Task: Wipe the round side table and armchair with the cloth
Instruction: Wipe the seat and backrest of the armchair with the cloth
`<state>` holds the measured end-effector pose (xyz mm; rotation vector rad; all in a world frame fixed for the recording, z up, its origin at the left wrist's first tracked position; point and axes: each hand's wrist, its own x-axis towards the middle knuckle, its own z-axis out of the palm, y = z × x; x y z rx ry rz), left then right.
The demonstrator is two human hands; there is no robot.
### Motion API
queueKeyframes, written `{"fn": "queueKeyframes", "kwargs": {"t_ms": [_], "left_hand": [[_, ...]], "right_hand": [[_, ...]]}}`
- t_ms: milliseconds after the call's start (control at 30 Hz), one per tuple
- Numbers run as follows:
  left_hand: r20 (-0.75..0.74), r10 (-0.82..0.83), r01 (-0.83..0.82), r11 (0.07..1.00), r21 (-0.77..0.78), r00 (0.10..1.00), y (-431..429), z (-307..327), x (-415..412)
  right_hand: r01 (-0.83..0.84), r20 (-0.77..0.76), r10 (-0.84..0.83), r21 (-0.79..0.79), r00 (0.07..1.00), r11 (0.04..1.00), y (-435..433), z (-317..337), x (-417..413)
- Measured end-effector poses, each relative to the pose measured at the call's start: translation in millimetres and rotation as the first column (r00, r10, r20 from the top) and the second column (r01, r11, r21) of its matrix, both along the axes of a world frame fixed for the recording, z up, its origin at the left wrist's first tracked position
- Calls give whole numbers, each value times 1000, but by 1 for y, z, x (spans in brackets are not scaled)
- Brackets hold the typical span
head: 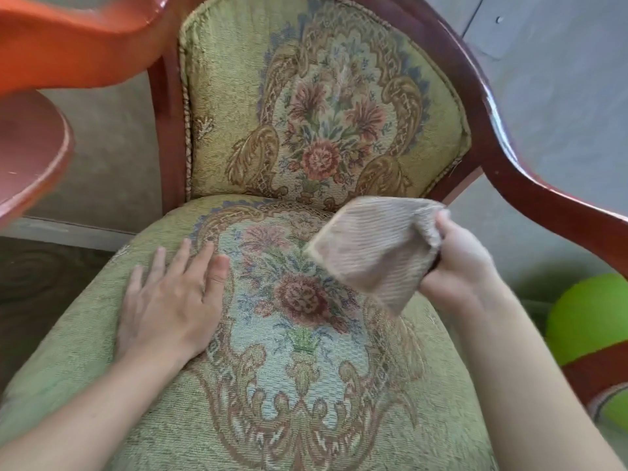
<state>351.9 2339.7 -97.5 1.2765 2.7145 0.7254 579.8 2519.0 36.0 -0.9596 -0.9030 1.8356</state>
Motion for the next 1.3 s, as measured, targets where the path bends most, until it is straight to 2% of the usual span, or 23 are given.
{"fn": "queueKeyframes", "kwargs": {"t_ms": [67, 100, 133, 167, 200, 300, 333, 400, 433, 700, 867, 967, 1100, 1133, 1200, 1300], "left_hand": [[0, 3, -3, 1000, 3, 1000, 0, -1, 0], [0, 5, -5, 1000, 7, 1000, 0, -1, -1], [-2, 6, -6, 1000, 9, 1000, 0, -1, -1], [-5, 5, -5, 1000, 10, 1000, 0, -2, -1], [-6, 3, -2, 1000, 14, 1000, 0, -2, -1], [-2, 4, -4, 999, 32, 1000, 0, -3, -2], [-3, 7, -7, 999, 36, 1000, 1, -3, -2], [-6, 11, -11, 999, 33, 1000, 2, -5, -3], [-8, 13, -13, 999, 31, 1000, 3, -6, -3], [-13, 2, -2, 1000, -17, 1000, 4, -7, -4], [73, 18, -17, 1000, -15, 997, 28, 2, -17], [119, -35, 32, 999, 28, 992, 51, 12, -25], [115, -141, 130, 987, 97, 983, 72, 15, -32], [111, -155, 145, 985, 97, 982, 77, 14, -34], [102, -159, 148, 983, 105, 982, 88, 12, -43], [54, -172, 166, 981, 99, 984, 107, 10, -57]], "right_hand": [[188, 156, -217, 182, 964, 965, 18, 7, 3], [201, 327, -310, 327, 893, 923, 24, 8, 2], [120, 520, -395, 483, 757, 867, 30, 4, -2], [-33, 656, -449, 585, 607, 810, 34, -3, -8], [-194, 749, -452, 596, 485, 779, 36, -14, -16], [-537, 918, -266, 390, 296, 748, 30, -64, -46], [-620, 949, -237, 315, 207, 718, 26, -79, -57], [-668, 965, -253, 230, 64, 707, 19, -96, -74], [-678, 966, -255, 219, 47, 702, 16, -97, -78], [-880, 949, -303, 214, 85, 425, -51, -98, -76], [-953, 958, -255, 195, 133, 234, -78, -97, -62], [-964, 975, -200, 140, 95, 228, -68, -91, -54], [-971, 963, -261, 122, 66, 206, -54, -88, -55], [-970, 966, -240, 144, 95, 198, -50, -85, -55], [-940, 971, -70, 239, 229, 242, -37, -70, -52], [-872, 818, 380, 272, 433, 407, -4, -39, -41]]}}
